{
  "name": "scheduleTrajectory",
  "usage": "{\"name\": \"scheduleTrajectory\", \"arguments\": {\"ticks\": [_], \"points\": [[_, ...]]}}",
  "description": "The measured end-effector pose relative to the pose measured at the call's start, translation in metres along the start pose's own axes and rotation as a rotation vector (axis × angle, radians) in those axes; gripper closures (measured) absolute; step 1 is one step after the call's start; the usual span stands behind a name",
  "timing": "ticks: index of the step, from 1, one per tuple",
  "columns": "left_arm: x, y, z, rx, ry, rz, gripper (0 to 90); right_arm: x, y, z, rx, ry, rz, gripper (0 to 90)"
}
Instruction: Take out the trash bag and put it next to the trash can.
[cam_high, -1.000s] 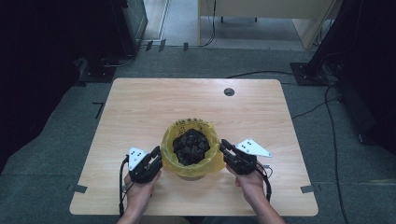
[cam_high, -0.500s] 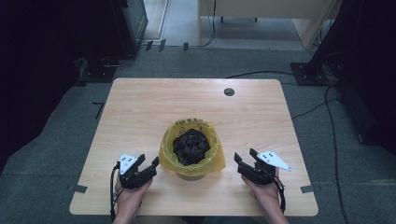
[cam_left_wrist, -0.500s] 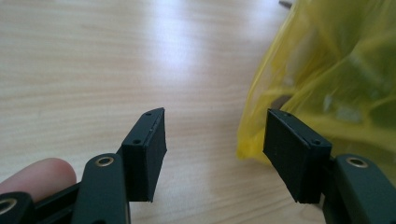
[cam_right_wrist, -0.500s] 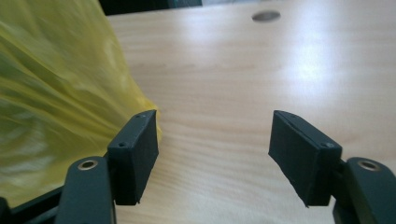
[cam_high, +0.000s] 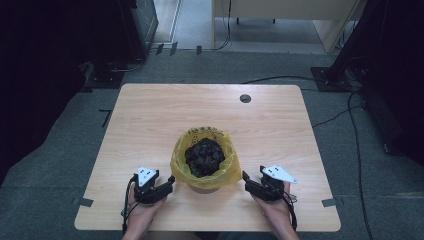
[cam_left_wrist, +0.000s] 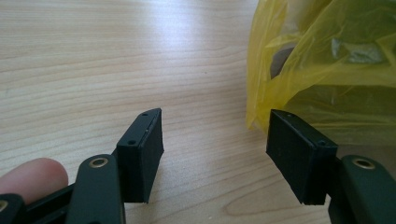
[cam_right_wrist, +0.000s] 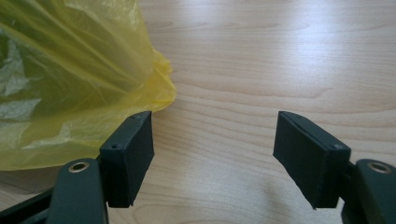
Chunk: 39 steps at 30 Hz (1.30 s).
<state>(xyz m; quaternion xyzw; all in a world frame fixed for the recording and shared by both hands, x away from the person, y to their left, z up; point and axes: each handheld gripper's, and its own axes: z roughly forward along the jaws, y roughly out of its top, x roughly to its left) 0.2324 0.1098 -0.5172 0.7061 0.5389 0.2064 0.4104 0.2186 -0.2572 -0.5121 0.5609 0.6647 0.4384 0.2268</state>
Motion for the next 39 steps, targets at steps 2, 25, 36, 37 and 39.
{"name": "scheduleTrajectory", "arguments": {"ticks": [2, 25, 36, 37, 39], "points": [[-0.002, 0.0, 0.001, 0.008, 0.0, 0.013, 35.0, 0.001, -0.002, 0.001, 0.008, -0.002, 0.004, 29.2], [-0.024, 0.02, -0.004, -0.129, -0.028, 0.025, 56.2, 0.008, -0.008, 0.0, 0.022, -0.015, 0.009, 29.3], [-0.029, 0.033, -0.019, -0.187, -0.099, 0.006, 80.7, 0.023, -0.005, -0.002, 0.024, 0.043, -0.019, 27.9], [-0.029, 0.035, -0.021, -0.193, -0.102, 0.004, 82.0, 0.024, -0.003, -0.003, 0.018, 0.055, -0.022, 27.5], [-0.03, 0.038, -0.025, -0.203, -0.107, -0.002, 84.8, 0.028, 0.0, -0.007, 0.004, 0.082, -0.026, 27.2]]}}
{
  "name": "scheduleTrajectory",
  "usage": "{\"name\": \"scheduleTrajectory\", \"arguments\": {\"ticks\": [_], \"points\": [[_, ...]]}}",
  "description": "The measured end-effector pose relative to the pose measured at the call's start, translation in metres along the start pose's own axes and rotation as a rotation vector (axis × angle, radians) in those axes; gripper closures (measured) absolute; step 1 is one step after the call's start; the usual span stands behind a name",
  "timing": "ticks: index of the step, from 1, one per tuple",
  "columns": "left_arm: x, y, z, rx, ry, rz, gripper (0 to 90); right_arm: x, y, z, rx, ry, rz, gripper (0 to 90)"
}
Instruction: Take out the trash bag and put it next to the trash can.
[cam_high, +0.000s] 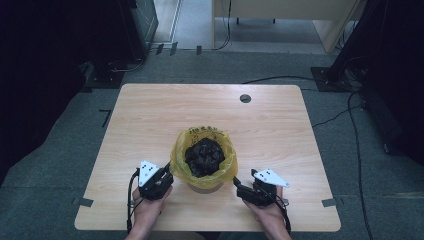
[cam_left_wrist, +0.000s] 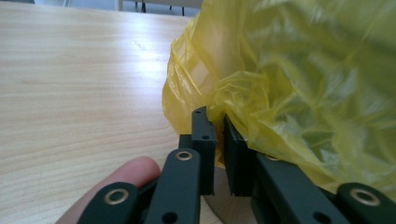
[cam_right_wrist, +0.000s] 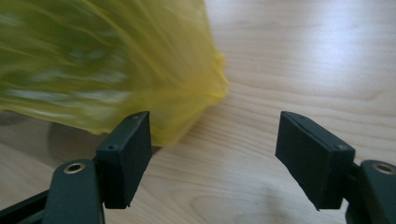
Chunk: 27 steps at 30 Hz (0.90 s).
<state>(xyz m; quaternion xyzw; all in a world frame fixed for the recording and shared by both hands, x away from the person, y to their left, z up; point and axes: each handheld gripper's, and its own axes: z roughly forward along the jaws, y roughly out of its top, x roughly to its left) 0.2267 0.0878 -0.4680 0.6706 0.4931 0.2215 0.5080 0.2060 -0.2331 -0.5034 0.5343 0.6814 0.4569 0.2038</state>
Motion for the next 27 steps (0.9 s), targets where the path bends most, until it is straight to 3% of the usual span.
{"name": "scheduleTrajectory", "arguments": {"ticks": [8, 14, 18, 27], "points": [[-0.003, 0.013, -0.01, -0.044, -0.012, -0.011, 88.5, 0.016, 0.005, -0.004, -0.028, 0.062, -0.057, 29.4], [-0.006, 0.02, -0.015, -0.074, -0.023, -0.018, 88.7, 0.021, 0.01, -0.007, -0.065, 0.091, -0.073, 42.8], [-0.007, 0.025, -0.018, -0.086, -0.028, -0.017, 88.9, 0.021, 0.012, -0.007, -0.089, 0.105, -0.059, 55.6], [-0.009, 0.032, -0.022, -0.107, -0.026, -0.016, 89.1, 0.025, 0.016, -0.01, -0.119, 0.12, -0.084, 86.7]]}}
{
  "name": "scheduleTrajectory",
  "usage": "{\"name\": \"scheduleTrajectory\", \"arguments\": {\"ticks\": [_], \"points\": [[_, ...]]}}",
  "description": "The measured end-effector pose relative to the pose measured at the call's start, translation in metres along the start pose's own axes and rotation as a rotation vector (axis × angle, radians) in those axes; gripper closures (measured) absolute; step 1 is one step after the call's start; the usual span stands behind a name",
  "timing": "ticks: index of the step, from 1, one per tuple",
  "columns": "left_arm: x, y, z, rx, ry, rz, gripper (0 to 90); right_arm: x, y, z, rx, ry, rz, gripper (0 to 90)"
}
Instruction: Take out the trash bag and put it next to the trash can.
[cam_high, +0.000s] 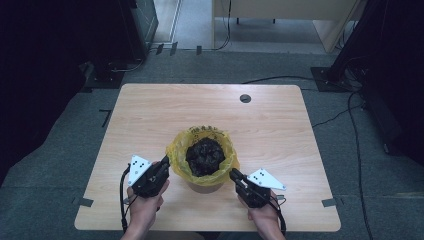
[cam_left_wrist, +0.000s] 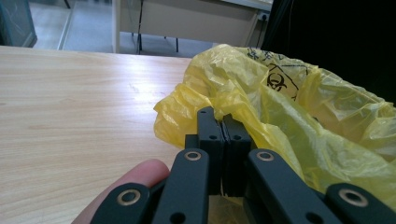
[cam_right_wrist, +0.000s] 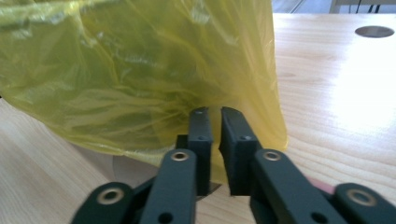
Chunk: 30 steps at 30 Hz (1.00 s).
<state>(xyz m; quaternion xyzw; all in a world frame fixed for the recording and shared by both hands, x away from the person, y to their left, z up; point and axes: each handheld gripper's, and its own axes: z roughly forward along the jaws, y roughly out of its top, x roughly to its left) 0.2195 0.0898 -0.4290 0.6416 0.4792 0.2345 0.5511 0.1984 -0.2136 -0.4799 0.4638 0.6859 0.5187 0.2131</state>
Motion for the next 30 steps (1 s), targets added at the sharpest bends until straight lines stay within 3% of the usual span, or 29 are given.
{"name": "scheduleTrajectory", "arguments": {"ticks": [10, 22, 25, 30], "points": [[-0.006, 0.01, -0.007, -0.036, -0.023, -0.001, 89.3, -0.001, 0.008, -0.008, -0.053, -0.003, -0.011, 90.0], [-0.008, 0.016, -0.007, -0.044, -0.023, -0.003, 89.4, -0.008, 0.011, -0.015, -0.08, -0.021, 0.023, 90.0], [-0.006, 0.017, -0.005, -0.046, -0.01, 0.006, 89.3, -0.012, 0.009, -0.015, -0.063, -0.03, 0.038, 79.8], [0.001, 0.015, -0.001, -0.034, 0.008, -0.004, 89.3, -0.018, -0.003, -0.014, 0.013, -0.011, 0.049, 68.6]]}}
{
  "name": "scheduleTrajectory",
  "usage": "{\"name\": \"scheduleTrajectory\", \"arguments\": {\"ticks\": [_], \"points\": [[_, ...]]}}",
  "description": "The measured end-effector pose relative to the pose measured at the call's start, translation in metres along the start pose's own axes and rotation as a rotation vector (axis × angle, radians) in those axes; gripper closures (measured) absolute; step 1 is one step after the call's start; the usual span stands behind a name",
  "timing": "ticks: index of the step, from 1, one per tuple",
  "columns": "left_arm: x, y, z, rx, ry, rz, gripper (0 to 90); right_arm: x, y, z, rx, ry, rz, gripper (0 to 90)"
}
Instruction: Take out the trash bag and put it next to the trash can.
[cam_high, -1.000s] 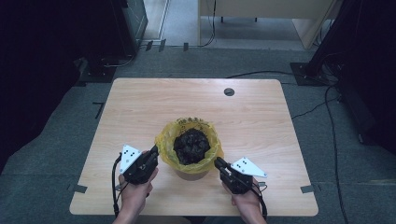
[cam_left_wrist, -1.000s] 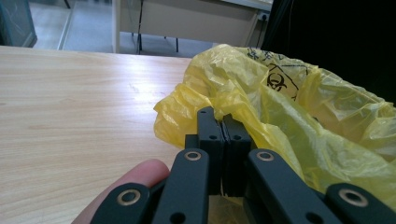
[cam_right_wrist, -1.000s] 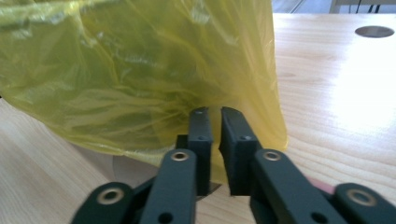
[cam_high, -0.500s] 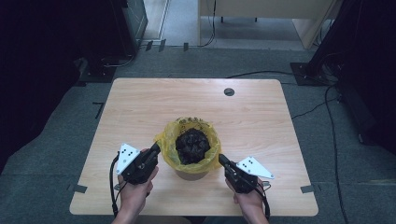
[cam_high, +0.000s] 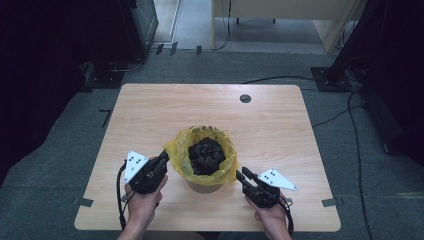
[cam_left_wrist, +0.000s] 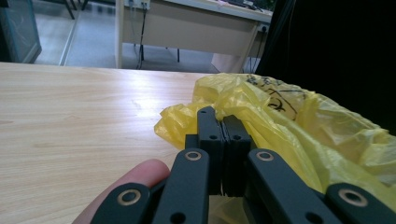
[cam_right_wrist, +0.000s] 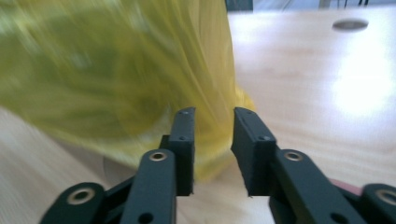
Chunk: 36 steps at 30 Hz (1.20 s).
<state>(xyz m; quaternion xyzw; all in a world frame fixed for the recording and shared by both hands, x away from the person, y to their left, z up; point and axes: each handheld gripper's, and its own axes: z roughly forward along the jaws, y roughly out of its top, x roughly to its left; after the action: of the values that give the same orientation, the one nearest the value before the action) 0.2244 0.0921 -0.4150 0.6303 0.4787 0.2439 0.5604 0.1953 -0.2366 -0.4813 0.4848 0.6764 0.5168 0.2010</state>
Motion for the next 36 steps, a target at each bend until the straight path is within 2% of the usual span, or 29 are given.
{"name": "scheduleTrajectory", "arguments": {"ticks": [3, 7, 9, 13, 16, 19, 22, 26, 29, 36], "points": [[0.002, 0.0, 0.001, 0.001, 0.005, 0.0, 89.2, -0.001, -0.008, 0.003, 0.028, 0.007, -0.012, 60.9], [0.006, 0.0, 0.004, 0.009, 0.01, -0.01, 89.2, 0.007, -0.014, 0.01, 0.061, -0.002, -0.062, 40.5], [0.008, 0.0, 0.006, 0.011, 0.015, -0.023, 89.2, 0.009, -0.015, 0.016, 0.079, -0.001, -0.082, 37.8], [0.008, 0.001, 0.009, 0.015, 0.014, -0.028, 89.3, 0.006, -0.018, 0.028, 0.08, -0.022, -0.104, 38.3], [0.007, 0.005, 0.012, 0.01, 0.019, -0.027, 89.3, 0.005, -0.017, 0.035, 0.072, -0.038, -0.117, 44.0], [0.006, 0.009, 0.014, 0.007, 0.022, -0.012, 89.3, 0.008, -0.015, 0.039, 0.07, -0.062, -0.162, 58.8], [0.001, 0.011, 0.015, -0.003, 0.018, 0.004, 89.3, 0.014, -0.014, 0.041, 0.058, -0.094, -0.235, 73.3], [-0.004, 0.013, 0.016, -0.013, 0.001, 0.015, 89.4, 0.016, -0.011, 0.041, 0.051, -0.111, -0.276, 85.7], [-0.009, 0.015, 0.016, -0.026, -0.01, 0.032, 89.4, 0.015, -0.006, 0.037, 0.035, -0.132, -0.299, 90.0], [-0.017, 0.02, 0.015, -0.06, -0.023, 0.072, 89.4, 0.016, 0.014, 0.025, -0.058, -0.176, -0.327, 90.0]]}}
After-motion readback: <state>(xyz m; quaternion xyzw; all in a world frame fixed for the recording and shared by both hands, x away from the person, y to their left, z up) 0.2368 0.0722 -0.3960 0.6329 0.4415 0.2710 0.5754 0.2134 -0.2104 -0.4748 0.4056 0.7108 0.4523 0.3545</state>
